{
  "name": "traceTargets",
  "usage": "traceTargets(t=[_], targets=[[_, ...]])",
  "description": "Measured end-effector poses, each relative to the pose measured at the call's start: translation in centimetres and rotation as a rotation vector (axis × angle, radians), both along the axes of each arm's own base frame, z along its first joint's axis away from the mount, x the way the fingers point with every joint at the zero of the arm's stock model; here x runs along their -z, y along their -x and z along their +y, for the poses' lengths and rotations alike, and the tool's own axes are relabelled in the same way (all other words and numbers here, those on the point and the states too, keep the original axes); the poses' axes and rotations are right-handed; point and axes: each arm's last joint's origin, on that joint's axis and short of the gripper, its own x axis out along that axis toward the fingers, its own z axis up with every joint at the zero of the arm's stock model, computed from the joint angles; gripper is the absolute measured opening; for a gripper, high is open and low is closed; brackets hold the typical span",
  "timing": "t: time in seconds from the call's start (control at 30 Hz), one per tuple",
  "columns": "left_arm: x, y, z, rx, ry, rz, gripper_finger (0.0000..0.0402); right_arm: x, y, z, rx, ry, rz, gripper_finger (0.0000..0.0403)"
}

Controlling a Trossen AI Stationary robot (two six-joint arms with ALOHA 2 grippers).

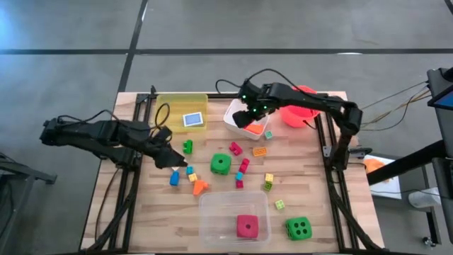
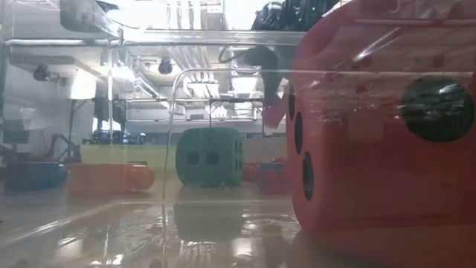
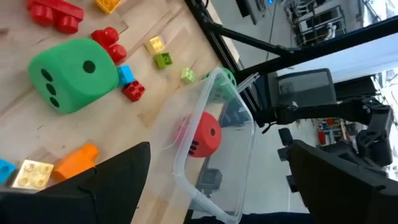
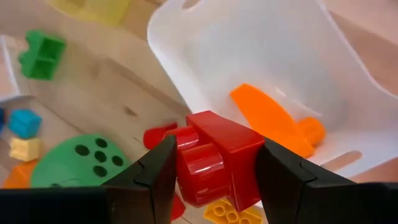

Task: Pick & Place Toys
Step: Put the red game piece into the white bin

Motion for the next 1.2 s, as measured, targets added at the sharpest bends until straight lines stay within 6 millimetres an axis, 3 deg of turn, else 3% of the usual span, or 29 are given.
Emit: traceTargets(t=[0.13, 0.53, 0.77, 1.2], targets=[[0.0, 0.1, -0.7, -0.015, -0.002, 0.002, 0.037, 1.4, -0.4, -0.5, 0.02, 0.022, 0.052, 0.0167], [0.0, 0.2, -1.1, -0.04, 0.005, -0.002, 0.037, 2.6, 0.3, -2.4, 0.104, 0.042, 0.135, 0.0167], [-0.3, 0.0, -1.1, -0.046, 0.01, -0.033, 0.037, 5.5, -0.8, -1.8, 0.066, -0.02, 0.223, 0.0167], [-0.4, 0.0, -1.1, -0.051, 0.015, -0.036, 0.037, 6.4, -1.4, -1.4, 0.023, -0.019, 0.24, 0.0166]])
